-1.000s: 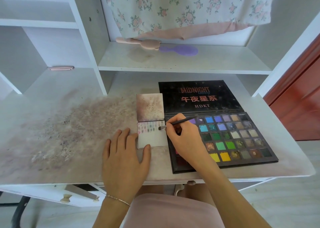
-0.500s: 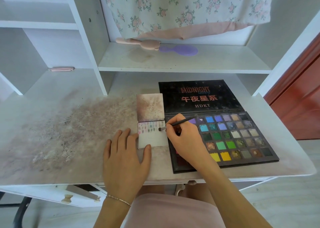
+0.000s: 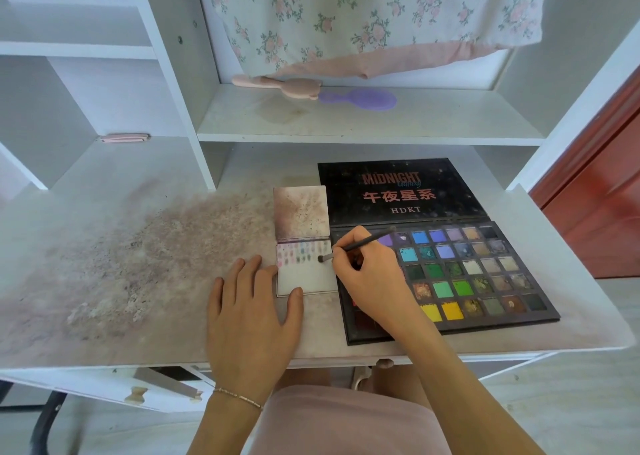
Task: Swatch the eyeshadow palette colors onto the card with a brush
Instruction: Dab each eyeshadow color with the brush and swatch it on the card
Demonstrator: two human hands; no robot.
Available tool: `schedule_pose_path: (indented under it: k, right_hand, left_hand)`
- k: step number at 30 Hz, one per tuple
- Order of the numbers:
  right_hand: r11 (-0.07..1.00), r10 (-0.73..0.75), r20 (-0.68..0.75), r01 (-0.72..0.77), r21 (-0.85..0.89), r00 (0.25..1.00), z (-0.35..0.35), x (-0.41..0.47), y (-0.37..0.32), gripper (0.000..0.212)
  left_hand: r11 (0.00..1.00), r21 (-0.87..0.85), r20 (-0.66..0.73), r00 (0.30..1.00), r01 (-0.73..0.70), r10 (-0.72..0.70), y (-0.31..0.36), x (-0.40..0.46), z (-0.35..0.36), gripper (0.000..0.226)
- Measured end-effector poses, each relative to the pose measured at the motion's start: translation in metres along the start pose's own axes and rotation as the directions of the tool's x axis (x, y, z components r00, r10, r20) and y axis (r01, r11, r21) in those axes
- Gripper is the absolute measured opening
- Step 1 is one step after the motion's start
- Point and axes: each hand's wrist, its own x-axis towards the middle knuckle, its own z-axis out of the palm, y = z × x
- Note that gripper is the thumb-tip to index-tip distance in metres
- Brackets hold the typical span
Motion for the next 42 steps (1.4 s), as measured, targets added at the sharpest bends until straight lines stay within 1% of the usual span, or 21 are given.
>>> schedule_pose_path:
  k: [4,7,8,11,15,19,24,27,29,31,34,37,39,42]
  right_hand:
    - [1.000,-0.004,-0.018,0.004,0.005,1.000,0.001,0.000,0.001,0.012]
    - [0.998,-0.001,-0.074,0.006,0.066,0.997,0.001,0.001,0.002,0.008]
    - [0.996,-0.001,-0.097,0.010,0.093,0.995,0.001,0.001,0.001,0.010]
    - [0.987,0.007,-0.154,0.018,0.157,0.988,-0.001,0.000,0.000,0.024]
    - [0.976,0.036,-0.202,0.008,0.215,0.979,-0.008,-0.003,0.001,0.027]
    - [0.968,0.038,-0.267,0.031,0.249,0.963,-0.028,-0.013,0.009,0.028]
    - [0.979,0.074,-0.356,0.000,0.202,0.932,-0.060,-0.031,0.024,0.030]
    - [0.978,0.120,-0.409,-0.037,0.205,0.905,-0.081,-0.042,0.037,0.024]
    - [0.985,0.125,-0.463,-0.056,0.160,0.877,-0.095,-0.046,0.045,0.019]
    - [0.992,0.126,-0.542,-0.087,0.097,0.831,-0.108,-0.050,0.054,0.018]
    - [0.985,0.175,-0.664,-0.135,0.111,0.727,-0.124,-0.053,0.065,0.020]
    - [0.976,0.204,-0.750,-0.185,0.111,0.629,-0.130,-0.054,0.072,0.022]
    - [0.971,0.215,-0.777,-0.218,0.103,0.592,-0.130,-0.054,0.075,0.014]
    - [0.964,0.227,-0.786,-0.249,0.096,0.576,-0.128,-0.055,0.077,0.010]
  left_hand:
    - [1.000,0.001,-0.001,1.000,-0.005,0.005,0.000,0.000,0.000,0.042]
    - [1.000,-0.005,0.000,1.000,0.003,-0.003,0.000,0.000,0.001,0.038]
    - [1.000,-0.004,0.001,1.000,0.004,-0.004,0.000,0.000,0.001,0.038]
    - [1.000,-0.007,0.005,1.000,-0.001,0.001,0.001,0.000,-0.001,0.045]
    - [1.000,-0.013,0.012,1.000,-0.001,0.001,0.001,0.000,-0.003,0.045]
    - [1.000,-0.014,0.015,1.000,0.002,-0.002,0.000,0.000,-0.003,0.046]
    - [1.000,-0.013,0.024,1.000,0.003,-0.003,0.000,0.000,-0.002,0.048]
    - [1.000,-0.017,0.047,0.999,0.016,-0.015,0.001,0.000,-0.003,0.050]
    - [0.999,-0.029,0.061,0.998,0.032,-0.030,0.002,0.001,-0.004,0.052]
    - [0.998,-0.044,0.069,0.997,0.050,-0.047,0.004,0.000,-0.004,0.055]
    - [0.996,-0.056,0.052,0.996,0.076,-0.073,0.008,0.000,-0.002,0.057]
    - [0.995,-0.053,0.012,0.996,0.086,-0.086,0.010,-0.001,0.000,0.058]
    - [0.996,-0.041,-0.001,0.997,0.077,-0.077,0.011,-0.001,0.001,0.058]
    - [0.997,-0.035,-0.002,0.997,0.074,-0.074,0.010,-0.001,0.001,0.055]
